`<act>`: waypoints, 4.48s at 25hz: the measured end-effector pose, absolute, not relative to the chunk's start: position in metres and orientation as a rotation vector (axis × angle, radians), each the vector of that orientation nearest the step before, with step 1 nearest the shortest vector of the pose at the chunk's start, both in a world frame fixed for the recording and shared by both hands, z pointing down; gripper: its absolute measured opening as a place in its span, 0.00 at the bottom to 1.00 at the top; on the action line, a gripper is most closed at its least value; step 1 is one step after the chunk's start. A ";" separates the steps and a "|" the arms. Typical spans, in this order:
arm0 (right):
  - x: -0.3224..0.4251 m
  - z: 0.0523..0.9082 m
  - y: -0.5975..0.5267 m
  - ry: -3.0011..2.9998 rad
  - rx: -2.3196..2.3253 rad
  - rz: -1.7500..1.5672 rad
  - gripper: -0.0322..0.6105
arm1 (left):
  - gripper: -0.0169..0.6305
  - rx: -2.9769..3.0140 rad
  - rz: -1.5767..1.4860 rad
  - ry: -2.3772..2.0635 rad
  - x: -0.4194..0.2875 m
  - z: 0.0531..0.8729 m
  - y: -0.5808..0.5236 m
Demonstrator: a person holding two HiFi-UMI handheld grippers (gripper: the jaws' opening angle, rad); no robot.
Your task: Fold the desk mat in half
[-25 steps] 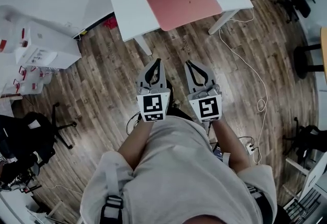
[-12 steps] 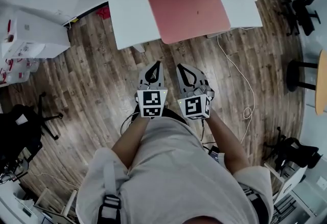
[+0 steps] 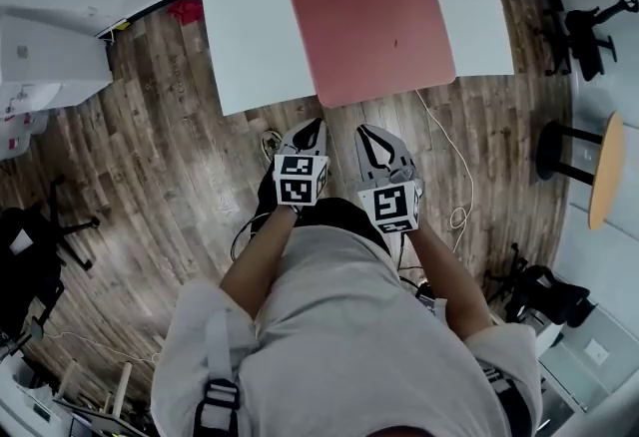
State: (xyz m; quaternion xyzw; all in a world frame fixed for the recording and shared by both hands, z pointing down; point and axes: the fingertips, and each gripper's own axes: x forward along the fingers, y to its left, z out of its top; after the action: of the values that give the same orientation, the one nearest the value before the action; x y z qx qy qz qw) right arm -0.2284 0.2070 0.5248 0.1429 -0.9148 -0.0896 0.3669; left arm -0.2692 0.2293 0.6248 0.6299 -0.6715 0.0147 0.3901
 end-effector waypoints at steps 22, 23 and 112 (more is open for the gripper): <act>-0.212 0.537 0.143 -2.390 0.282 -0.075 0.11 | 0.26 1.152 -0.461 -1.554 -0.262 0.676 0.181; -0.211 0.537 0.139 -2.396 0.273 -0.068 0.11 | 0.26 1.135 -0.463 -1.568 -0.263 0.677 0.179; -0.065 0.510 -0.005 -2.629 0.773 0.463 0.11 | 0.09 1.834 1.335 -1.449 -0.186 0.680 0.074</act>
State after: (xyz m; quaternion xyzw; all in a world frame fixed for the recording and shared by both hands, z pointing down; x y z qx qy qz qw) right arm -0.0655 -0.0047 0.5101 0.2736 -0.9305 0.1638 0.1802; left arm -0.1858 0.0736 0.6804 0.6642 -0.5248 0.4835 0.2229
